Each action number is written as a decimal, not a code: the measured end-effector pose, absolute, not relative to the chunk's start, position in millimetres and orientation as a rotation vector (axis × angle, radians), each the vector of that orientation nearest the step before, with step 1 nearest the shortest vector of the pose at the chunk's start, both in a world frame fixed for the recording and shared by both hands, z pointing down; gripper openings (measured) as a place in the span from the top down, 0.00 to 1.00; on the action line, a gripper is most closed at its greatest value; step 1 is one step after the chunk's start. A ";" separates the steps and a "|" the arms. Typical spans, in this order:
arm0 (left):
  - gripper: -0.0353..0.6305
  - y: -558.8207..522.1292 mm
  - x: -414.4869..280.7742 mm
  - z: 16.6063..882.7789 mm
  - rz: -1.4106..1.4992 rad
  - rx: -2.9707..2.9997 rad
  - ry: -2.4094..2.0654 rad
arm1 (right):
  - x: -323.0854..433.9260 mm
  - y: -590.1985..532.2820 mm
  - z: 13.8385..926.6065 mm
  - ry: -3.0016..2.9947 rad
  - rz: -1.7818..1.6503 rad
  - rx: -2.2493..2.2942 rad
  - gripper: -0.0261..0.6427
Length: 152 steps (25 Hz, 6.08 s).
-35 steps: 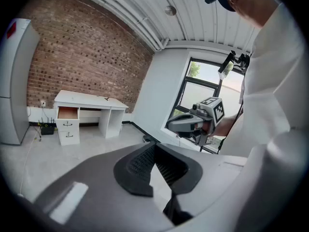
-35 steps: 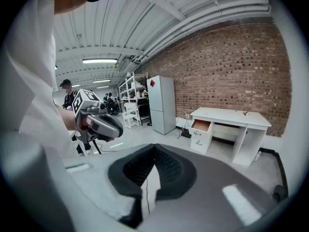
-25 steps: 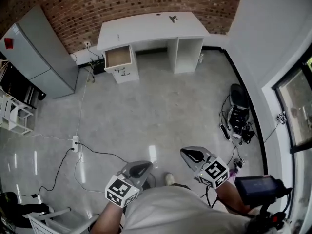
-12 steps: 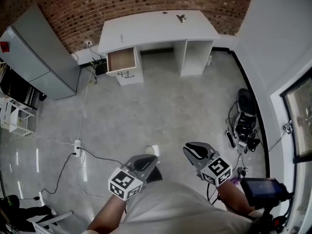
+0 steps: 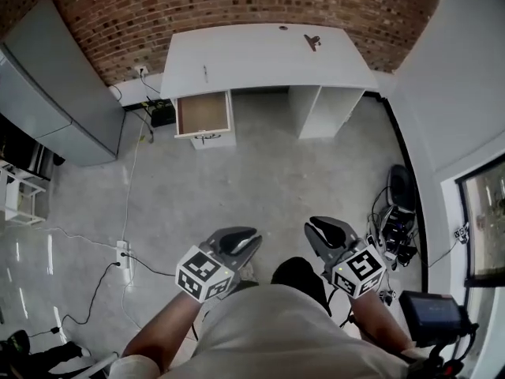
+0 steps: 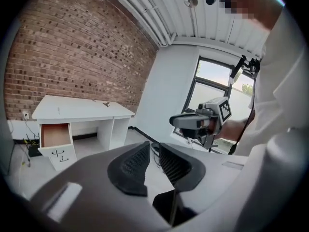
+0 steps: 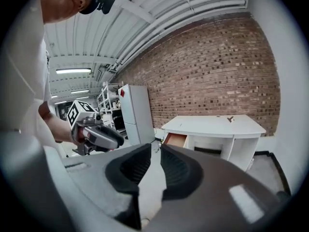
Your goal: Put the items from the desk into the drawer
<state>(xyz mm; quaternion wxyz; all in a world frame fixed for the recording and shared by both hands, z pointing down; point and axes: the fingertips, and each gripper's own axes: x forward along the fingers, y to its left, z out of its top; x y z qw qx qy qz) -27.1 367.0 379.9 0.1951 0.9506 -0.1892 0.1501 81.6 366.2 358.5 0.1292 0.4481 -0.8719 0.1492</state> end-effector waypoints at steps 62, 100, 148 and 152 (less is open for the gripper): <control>0.82 -464.0 -143.8 672.2 0.936 1.866 -1.259 | 135.7 -224.4 427.2 -2.308 0.826 1.345 0.89; 0.87 -248.7 -147.7 654.3 0.592 1.827 -1.444 | 147.8 -110.2 432.9 -2.488 0.713 0.902 0.89; 0.87 -364.6 -180.7 856.1 0.591 1.721 -1.424 | 101.5 -150.1 525.3 -2.193 0.738 0.882 0.89; 0.87 -369.0 -178.8 872.8 0.645 1.714 -1.408 | 103.9 -148.1 533.4 -2.179 0.754 0.884 0.89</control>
